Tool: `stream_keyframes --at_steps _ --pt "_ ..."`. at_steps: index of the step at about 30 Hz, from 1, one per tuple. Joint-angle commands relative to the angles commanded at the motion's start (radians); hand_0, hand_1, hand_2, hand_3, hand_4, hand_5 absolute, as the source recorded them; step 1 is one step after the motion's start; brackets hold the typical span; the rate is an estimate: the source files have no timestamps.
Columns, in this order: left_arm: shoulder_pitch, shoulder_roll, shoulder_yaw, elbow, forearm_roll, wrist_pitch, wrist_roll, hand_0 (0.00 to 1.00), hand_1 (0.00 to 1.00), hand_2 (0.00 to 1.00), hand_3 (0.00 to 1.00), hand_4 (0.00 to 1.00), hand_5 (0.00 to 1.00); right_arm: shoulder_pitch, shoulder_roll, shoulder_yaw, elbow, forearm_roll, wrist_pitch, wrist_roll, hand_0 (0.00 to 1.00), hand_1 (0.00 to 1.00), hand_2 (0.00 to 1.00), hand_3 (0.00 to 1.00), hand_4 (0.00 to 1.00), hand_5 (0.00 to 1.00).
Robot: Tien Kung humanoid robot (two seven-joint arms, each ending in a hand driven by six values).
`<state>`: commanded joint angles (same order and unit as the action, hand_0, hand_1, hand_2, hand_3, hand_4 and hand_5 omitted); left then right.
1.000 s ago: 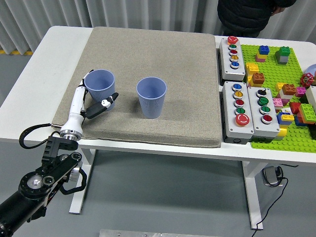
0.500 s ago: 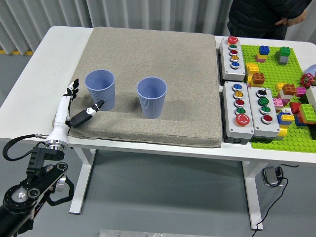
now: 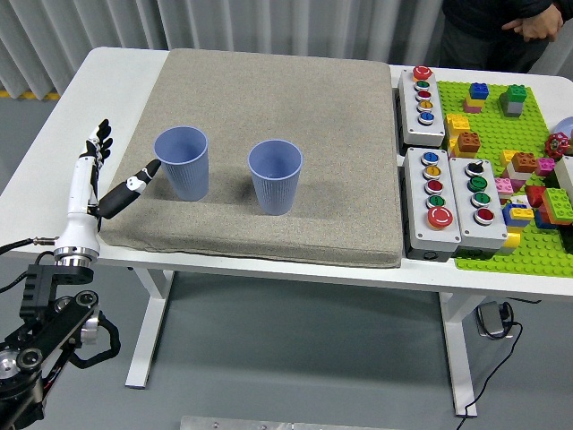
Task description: Pick cup pour cup place
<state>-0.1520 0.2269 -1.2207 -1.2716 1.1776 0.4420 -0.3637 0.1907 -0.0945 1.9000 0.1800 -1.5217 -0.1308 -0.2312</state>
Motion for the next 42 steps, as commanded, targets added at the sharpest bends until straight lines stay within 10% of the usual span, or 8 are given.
stream_keyframes --at_steps 7,8,19,20,42 --pt "-0.018 0.009 -0.024 -0.051 -0.166 -0.044 -0.021 0.921 0.937 0.998 0.998 0.998 0.581 0.0 0.0 -0.001 0.0 0.003 -0.001 0.0 0.695 0.631 0.585 0.588 0.002 0.191" --pt "-0.026 0.01 -0.025 -0.061 -0.2 -0.064 -0.03 0.895 0.887 0.998 0.998 0.998 0.727 0.001 0.0 -0.001 0.0 0.003 -0.001 0.0 0.695 0.631 0.585 0.588 0.002 0.191" --pt "-0.056 0.012 -0.027 -0.071 -0.568 -0.246 -0.031 0.887 0.881 0.998 0.998 0.998 0.786 -0.002 0.001 -0.004 0.0 0.006 -0.003 -0.001 0.695 0.631 0.585 0.588 0.002 0.19" --pt "-0.061 0.011 -0.024 -0.063 -0.586 -0.256 -0.029 0.891 0.884 0.998 0.975 0.972 0.998 -0.003 0.002 -0.005 0.0 0.006 -0.003 -0.001 0.695 0.631 0.585 0.589 0.002 0.189" --pt "-0.083 -0.007 -0.037 -0.01 -0.575 -0.259 -0.016 0.891 0.885 0.998 0.965 0.907 0.998 -0.01 0.004 -0.012 0.0 0.013 -0.006 -0.001 0.695 0.631 0.585 0.589 0.002 0.189"
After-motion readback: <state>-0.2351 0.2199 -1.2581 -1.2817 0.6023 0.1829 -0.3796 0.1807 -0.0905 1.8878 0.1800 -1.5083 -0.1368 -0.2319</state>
